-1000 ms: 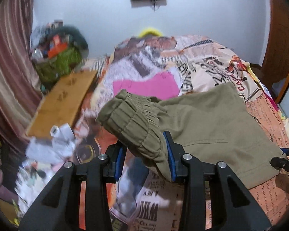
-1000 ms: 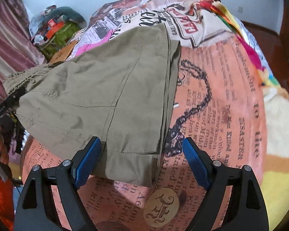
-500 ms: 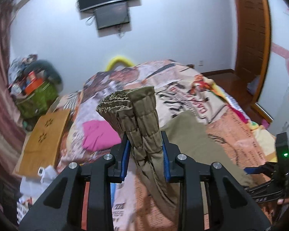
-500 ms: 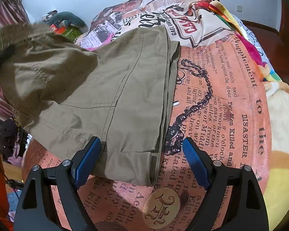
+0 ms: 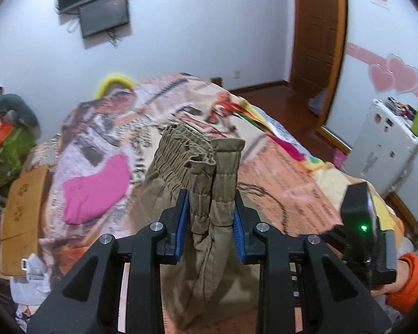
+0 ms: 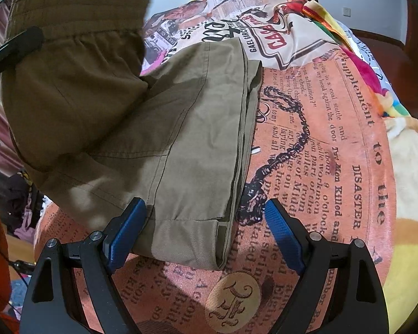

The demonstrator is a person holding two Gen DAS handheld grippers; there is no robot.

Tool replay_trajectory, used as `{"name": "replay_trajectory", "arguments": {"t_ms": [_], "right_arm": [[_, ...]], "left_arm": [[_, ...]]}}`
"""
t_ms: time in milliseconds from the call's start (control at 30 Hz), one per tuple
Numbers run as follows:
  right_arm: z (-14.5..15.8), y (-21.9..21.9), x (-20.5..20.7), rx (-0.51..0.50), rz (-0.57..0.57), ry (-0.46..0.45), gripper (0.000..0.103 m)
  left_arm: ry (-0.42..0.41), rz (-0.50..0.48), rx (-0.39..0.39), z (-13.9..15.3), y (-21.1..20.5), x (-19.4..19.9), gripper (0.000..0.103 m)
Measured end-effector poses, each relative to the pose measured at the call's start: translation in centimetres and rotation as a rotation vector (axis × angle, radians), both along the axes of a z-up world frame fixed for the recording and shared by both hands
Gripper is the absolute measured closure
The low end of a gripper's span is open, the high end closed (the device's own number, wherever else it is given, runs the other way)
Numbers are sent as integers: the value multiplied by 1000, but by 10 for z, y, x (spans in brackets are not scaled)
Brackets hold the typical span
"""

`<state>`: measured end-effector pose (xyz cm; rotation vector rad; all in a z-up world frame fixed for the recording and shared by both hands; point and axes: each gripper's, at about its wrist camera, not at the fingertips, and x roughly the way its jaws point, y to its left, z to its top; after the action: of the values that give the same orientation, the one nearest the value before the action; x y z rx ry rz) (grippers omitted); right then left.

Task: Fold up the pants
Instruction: 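Lift the waistband with the left gripper and fold it over onto the legs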

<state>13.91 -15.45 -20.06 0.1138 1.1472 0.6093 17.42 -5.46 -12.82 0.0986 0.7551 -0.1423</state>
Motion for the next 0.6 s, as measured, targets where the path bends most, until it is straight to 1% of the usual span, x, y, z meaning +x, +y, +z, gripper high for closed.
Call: {"name": "replay_trajectory", "arguments": {"t_ms": [200,300,467,500,533,567,600], "right_arm": [[0,0,0,2,-2,-1,17],[0,0,0,2,-2,-1,17],[0,0,0,2,-2,-1,17],[0,0,0,2,-2,-1,17],[0,0,0,1,-1,-1,17],[0,0,0,0,-1,-1,17],[0,0,0,0,-1,-1,17]], "left_arm": [[96,-63,-53,-14,-11,7,74],[146,-85,-90,-20,-12,11,72],[174,-99,-108,-23,-15,12,69],[177,-103,-111,-23,-14,12,64],[182,-113,-124,-22,-15,11,56],[184,-130,-150,-19,-15,10,51],[180,-137,-165,-17,-15,9,42]]}}
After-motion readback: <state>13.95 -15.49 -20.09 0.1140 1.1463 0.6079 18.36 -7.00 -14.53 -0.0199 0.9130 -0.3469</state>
